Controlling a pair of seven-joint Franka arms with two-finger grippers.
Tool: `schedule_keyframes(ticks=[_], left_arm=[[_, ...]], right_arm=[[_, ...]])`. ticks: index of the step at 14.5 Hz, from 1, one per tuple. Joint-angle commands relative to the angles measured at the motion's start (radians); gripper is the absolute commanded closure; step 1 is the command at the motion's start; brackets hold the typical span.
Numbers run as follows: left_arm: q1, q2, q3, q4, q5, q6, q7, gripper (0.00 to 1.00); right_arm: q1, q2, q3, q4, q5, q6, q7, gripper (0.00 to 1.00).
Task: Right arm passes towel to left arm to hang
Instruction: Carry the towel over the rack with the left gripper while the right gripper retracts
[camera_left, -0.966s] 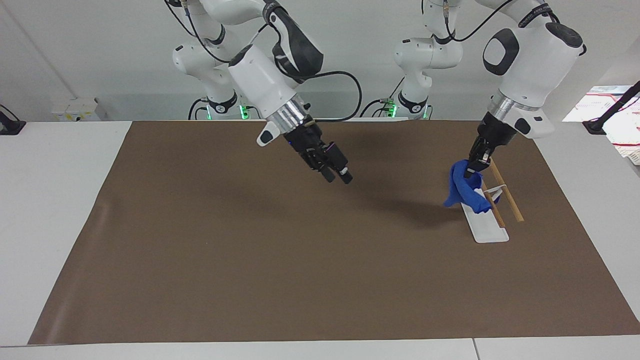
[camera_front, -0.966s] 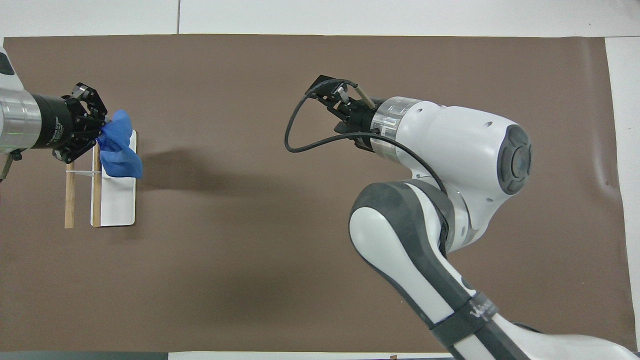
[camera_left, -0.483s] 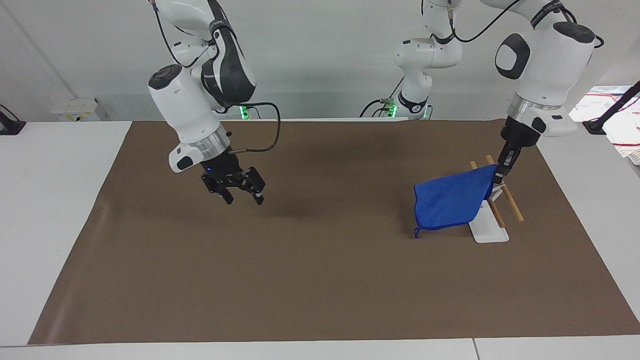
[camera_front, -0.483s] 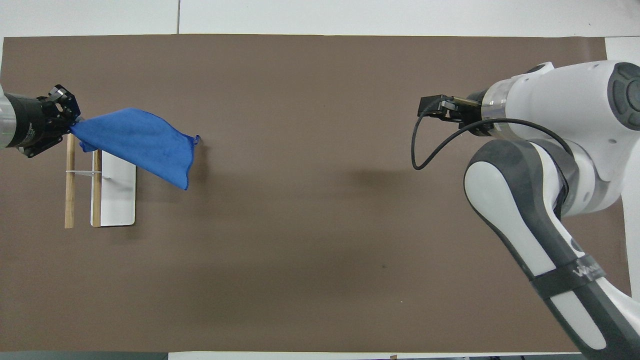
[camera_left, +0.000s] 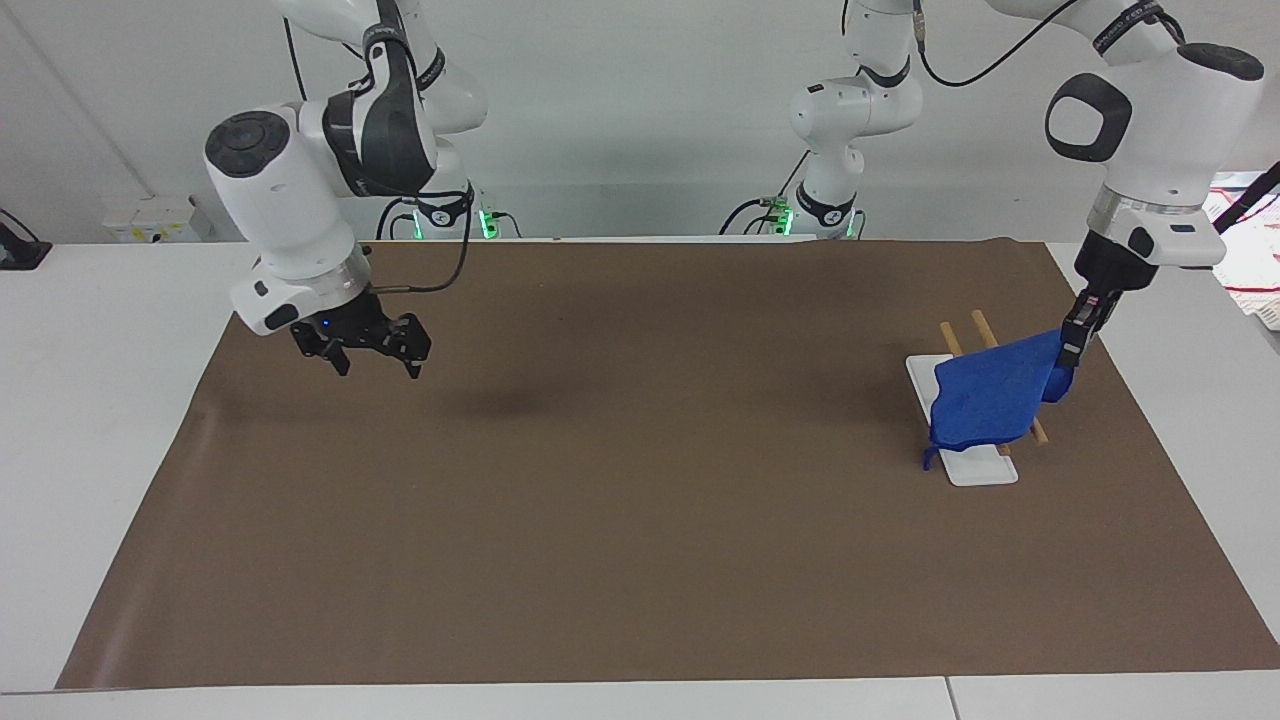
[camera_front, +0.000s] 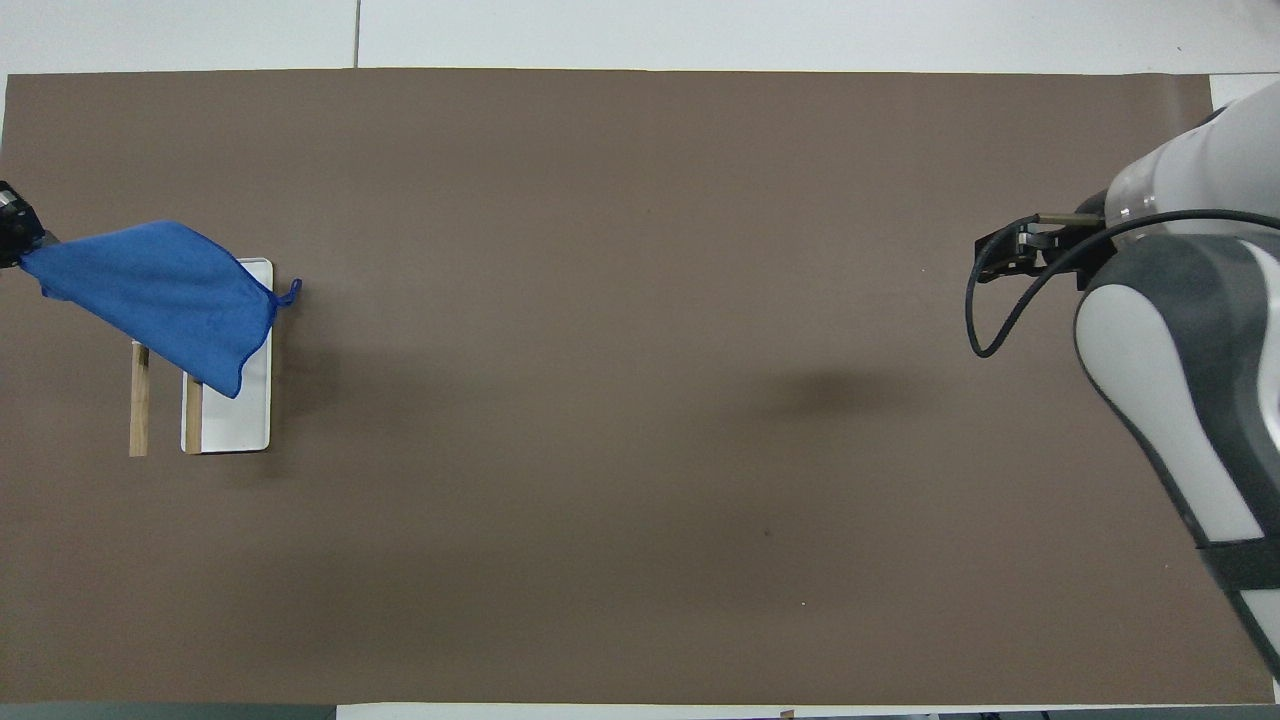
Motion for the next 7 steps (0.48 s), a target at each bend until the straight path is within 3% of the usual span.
schedule_keyframes(ticks=[1,4,7], left_arm=[[0.048,-0.015,-0.009,-0.049,0.018,0.039,0.036,1.00],[0.097,-0.015,-0.009,-0.096,0.018,0.079,0.034,1.00],[0.117,-0.016,-0.009,-0.171,0.018,0.166,0.034,1.00]], right_arm=[[-0.061,-0.013,0.009,0.111,-0.010,-0.162,-0.022,0.00],[-0.092,-0.041,0.010,0.188,-0.018,-0.265,-0.023,0.00],[-0.078,-0.085,0.014,0.145,-0.031,-0.274,-0.020,0.00]])
